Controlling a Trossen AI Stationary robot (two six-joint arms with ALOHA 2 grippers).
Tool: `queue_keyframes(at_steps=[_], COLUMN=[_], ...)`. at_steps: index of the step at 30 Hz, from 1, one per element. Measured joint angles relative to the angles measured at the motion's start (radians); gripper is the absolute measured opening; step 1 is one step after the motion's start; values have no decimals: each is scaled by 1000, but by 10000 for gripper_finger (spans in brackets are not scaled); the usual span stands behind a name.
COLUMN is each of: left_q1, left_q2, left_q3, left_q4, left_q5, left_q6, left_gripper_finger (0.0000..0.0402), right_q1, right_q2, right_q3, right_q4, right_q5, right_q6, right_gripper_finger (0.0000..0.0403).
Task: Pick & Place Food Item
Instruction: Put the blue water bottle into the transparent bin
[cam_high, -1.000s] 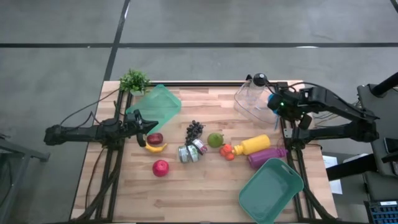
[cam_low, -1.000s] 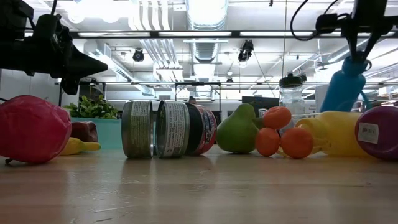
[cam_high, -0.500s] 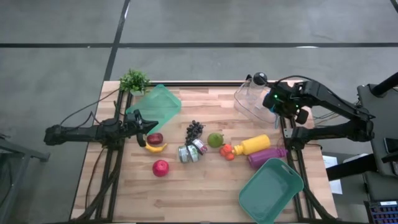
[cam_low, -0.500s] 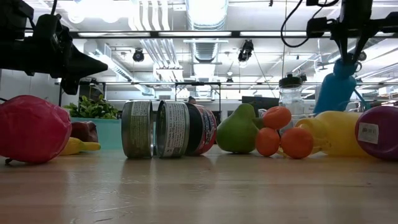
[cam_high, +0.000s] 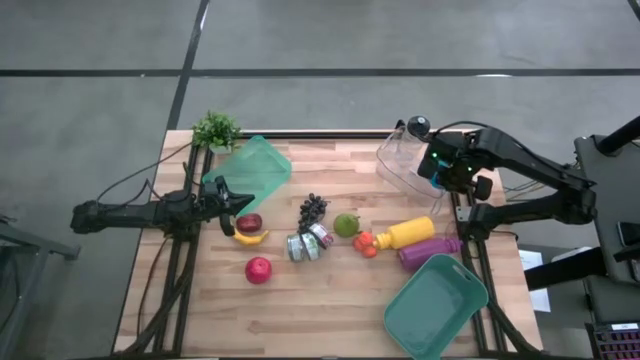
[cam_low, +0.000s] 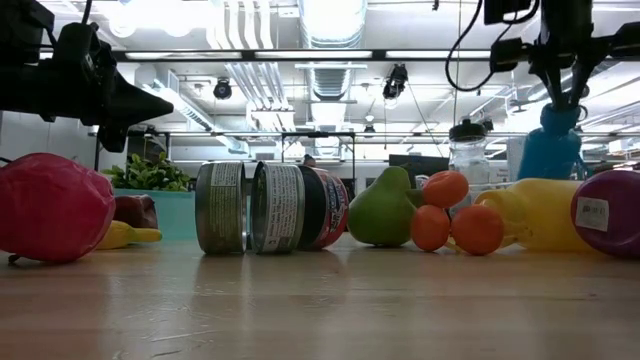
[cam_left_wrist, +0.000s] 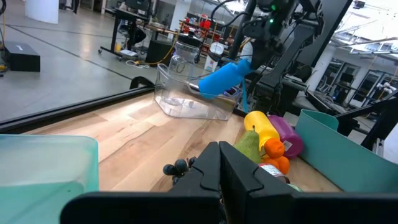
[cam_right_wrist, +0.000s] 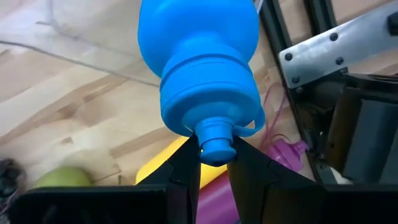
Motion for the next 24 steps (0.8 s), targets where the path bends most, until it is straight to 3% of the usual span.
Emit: queue_keyframes(at_steps=[24], left_q1=[0], left_q2=[0], left_q3=[0], left_q4=[0], left_q5=[0], left_q6=[0], left_gripper_finger=[1], right_q1=[-60], right_q2=[17], right_q3=[-5], right_q4=[0], right_q5=[215], right_q6=[-108], right_gripper_finger=[65])
